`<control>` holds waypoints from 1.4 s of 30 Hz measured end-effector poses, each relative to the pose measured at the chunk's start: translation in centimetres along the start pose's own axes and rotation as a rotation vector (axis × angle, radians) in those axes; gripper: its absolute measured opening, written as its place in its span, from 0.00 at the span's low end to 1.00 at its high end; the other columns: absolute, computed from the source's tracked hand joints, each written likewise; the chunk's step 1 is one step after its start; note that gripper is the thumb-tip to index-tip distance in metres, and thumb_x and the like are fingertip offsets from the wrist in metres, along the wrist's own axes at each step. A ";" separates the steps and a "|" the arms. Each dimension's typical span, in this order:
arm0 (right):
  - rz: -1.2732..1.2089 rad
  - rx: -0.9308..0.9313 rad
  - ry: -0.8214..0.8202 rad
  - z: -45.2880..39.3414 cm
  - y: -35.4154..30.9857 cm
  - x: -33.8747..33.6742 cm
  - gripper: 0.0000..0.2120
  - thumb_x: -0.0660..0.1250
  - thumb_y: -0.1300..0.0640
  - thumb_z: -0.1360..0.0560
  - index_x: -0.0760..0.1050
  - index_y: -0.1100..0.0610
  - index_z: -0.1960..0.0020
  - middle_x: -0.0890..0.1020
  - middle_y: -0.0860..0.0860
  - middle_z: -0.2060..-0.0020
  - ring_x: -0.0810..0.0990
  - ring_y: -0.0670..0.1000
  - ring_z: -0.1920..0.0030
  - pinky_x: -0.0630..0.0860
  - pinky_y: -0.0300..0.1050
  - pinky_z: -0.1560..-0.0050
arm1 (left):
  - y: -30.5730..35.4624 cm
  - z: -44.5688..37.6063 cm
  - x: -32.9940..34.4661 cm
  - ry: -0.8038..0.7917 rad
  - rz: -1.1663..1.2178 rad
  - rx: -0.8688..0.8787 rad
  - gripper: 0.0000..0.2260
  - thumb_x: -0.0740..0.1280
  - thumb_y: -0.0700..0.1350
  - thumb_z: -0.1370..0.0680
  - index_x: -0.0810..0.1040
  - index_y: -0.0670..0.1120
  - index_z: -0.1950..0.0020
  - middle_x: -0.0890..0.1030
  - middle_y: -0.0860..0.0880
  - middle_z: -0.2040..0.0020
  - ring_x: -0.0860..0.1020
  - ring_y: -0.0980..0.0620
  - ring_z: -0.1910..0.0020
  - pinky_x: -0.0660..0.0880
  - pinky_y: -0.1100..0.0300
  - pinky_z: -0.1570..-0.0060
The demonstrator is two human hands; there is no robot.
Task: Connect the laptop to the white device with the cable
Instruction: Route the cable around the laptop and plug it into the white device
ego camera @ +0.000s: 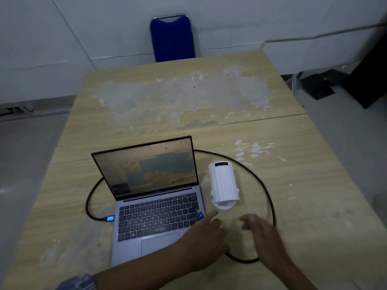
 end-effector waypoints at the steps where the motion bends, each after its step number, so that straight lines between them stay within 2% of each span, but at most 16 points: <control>1: -0.036 0.022 -0.118 1.7 -0.6 1.3 0.19 0.54 0.45 0.17 0.83 0.45 0.54 0.86 0.42 0.61 0.83 0.40 0.56 0.75 0.35 0.53 | -0.2 0.0 0.4 0.052 -0.001 -0.005 0.16 0.57 0.45 0.23 0.84 0.58 0.52 0.80 0.53 0.59 0.79 0.49 0.56 0.70 0.44 0.33; 2: -0.057 0.047 -0.200 3.0 -0.9 2.6 0.23 0.51 0.41 0.18 0.83 0.44 0.55 0.86 0.44 0.61 0.84 0.41 0.57 0.76 0.37 0.52 | -0.5 0.0 0.8 0.105 0.002 -0.015 0.15 0.58 0.46 0.24 0.84 0.58 0.49 0.80 0.51 0.56 0.79 0.47 0.52 0.69 0.42 0.32; 4: -0.074 0.072 -0.178 4.9 -1.2 4.5 0.26 0.48 0.39 0.19 0.83 0.43 0.59 0.85 0.48 0.64 0.84 0.45 0.60 0.78 0.41 0.55 | -1.2 0.6 1.8 0.207 0.056 -0.058 0.14 0.64 0.47 0.26 0.83 0.60 0.45 0.80 0.49 0.46 0.77 0.44 0.42 0.65 0.39 0.30; 7: -0.016 0.102 -0.044 5.2 -1.6 5.5 0.21 0.54 0.47 0.17 0.83 0.48 0.58 0.84 0.41 0.67 0.82 0.41 0.61 0.75 0.39 0.58 | -1.2 1.6 3.7 0.399 0.264 -0.299 0.18 0.70 0.48 0.28 0.79 0.58 0.38 0.73 0.46 0.31 0.69 0.41 0.32 0.59 0.41 0.30; 10: 0.071 0.046 0.022 5.4 -1.8 6.3 0.18 0.56 0.51 0.17 0.78 0.46 0.62 0.78 0.36 0.73 0.75 0.38 0.72 0.67 0.35 0.68 | -0.4 3.0 5.1 0.616 0.871 -0.796 0.20 0.67 0.46 0.23 0.71 0.51 0.32 0.71 0.50 0.33 0.69 0.51 0.36 0.65 0.57 0.36; 12: 0.094 -0.005 0.077 5.7 -1.6 6.4 0.18 0.55 0.50 0.17 0.76 0.45 0.62 0.79 0.36 0.70 0.75 0.39 0.71 0.65 0.30 0.71 | -0.1 3.1 5.1 0.473 1.421 -1.074 0.20 0.67 0.49 0.20 0.68 0.50 0.30 0.72 0.52 0.34 0.72 0.55 0.40 0.69 0.61 0.43; 13: 0.102 -0.027 0.100 6.0 -1.6 6.5 0.18 0.55 0.49 0.17 0.76 0.45 0.63 0.79 0.36 0.68 0.75 0.40 0.70 0.64 0.31 0.71 | 0.0 3.2 4.9 0.354 1.596 -1.115 0.20 0.66 0.50 0.20 0.68 0.50 0.29 0.73 0.51 0.33 0.73 0.55 0.42 0.71 0.62 0.47; 16: 0.136 -0.082 0.134 6.7 -1.3 6.4 0.18 0.54 0.47 0.18 0.74 0.44 0.63 0.77 0.36 0.69 0.74 0.42 0.70 0.66 0.38 0.68 | 0.0 2.7 4.1 0.274 1.735 -1.074 0.21 0.63 0.53 0.18 0.68 0.48 0.27 0.75 0.50 0.33 0.76 0.54 0.42 0.73 0.64 0.53; 19: 0.176 -0.156 0.159 7.3 -0.5 6.4 0.18 0.54 0.46 0.18 0.75 0.45 0.63 0.77 0.38 0.71 0.75 0.43 0.68 0.72 0.47 0.63 | -0.2 1.7 3.0 0.324 1.819 -1.071 0.19 0.63 0.51 0.18 0.72 0.45 0.29 0.80 0.49 0.38 0.82 0.50 0.44 0.78 0.51 0.42; 23: 0.297 -0.247 0.219 6.8 2.7 7.7 0.18 0.54 0.46 0.18 0.76 0.46 0.62 0.78 0.42 0.69 0.76 0.46 0.67 0.74 0.51 0.64 | -0.5 0.5 4.9 0.436 1.775 -1.018 0.14 0.65 0.48 0.18 0.78 0.44 0.35 0.85 0.48 0.48 0.85 0.50 0.54 0.81 0.45 0.47; 25: 0.363 -0.267 0.256 5.5 4.7 8.9 0.16 0.55 0.47 0.20 0.77 0.47 0.61 0.78 0.43 0.68 0.76 0.47 0.67 0.72 0.49 0.64 | -0.8 -0.1 7.1 0.476 1.719 -0.968 0.11 0.65 0.47 0.18 0.80 0.46 0.39 0.86 0.50 0.51 0.85 0.52 0.55 0.82 0.47 0.50; 28: 0.395 -0.333 0.321 5.1 7.1 10.7 0.16 0.57 0.47 0.22 0.80 0.50 0.59 0.80 0.45 0.67 0.77 0.52 0.66 0.71 0.49 0.64 | -0.2 -0.4 10.1 0.509 1.685 -0.900 0.08 0.62 0.46 0.17 0.80 0.55 0.45 0.86 0.53 0.53 0.85 0.54 0.55 0.82 0.59 0.56; 30: 0.434 -0.382 0.366 4.8 7.9 11.2 0.15 0.58 0.47 0.22 0.80 0.50 0.59 0.80 0.46 0.67 0.77 0.53 0.68 0.72 0.49 0.65 | -0.1 -0.4 11.4 0.524 1.692 -0.860 0.10 0.60 0.45 0.16 0.79 0.55 0.40 0.86 0.54 0.53 0.85 0.53 0.54 0.80 0.65 0.59; 35: 0.416 -0.463 0.424 4.6 8.3 11.7 0.14 0.58 0.45 0.22 0.78 0.48 0.60 0.77 0.44 0.71 0.74 0.50 0.71 0.72 0.50 0.69 | -0.1 0.1 13.1 0.589 1.699 -0.759 0.15 0.57 0.44 0.15 0.76 0.47 0.30 0.87 0.54 0.51 0.85 0.48 0.51 0.81 0.60 0.54; 38: 0.377 -0.468 0.405 4.7 8.5 11.9 0.12 0.57 0.44 0.21 0.74 0.46 0.60 0.76 0.43 0.71 0.74 0.48 0.69 0.70 0.50 0.66 | 0.1 0.1 13.7 0.622 1.727 -0.693 0.14 0.56 0.45 0.14 0.77 0.47 0.33 0.87 0.52 0.50 0.85 0.48 0.52 0.81 0.62 0.56; 42: 0.127 -0.454 0.360 5.6 8.1 11.6 0.13 0.56 0.41 0.21 0.74 0.45 0.57 0.79 0.43 0.70 0.78 0.44 0.67 0.75 0.52 0.61 | 1.7 -0.2 13.1 0.605 1.768 -0.626 0.13 0.55 0.44 0.14 0.77 0.47 0.37 0.87 0.51 0.51 0.85 0.52 0.51 0.79 0.65 0.54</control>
Point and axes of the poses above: each hand's wrist, its own z-axis away from the middle knuckle, its own x-axis out of the palm, y = z × x, the point moved 1 cm from there along -z, towards the middle knuckle
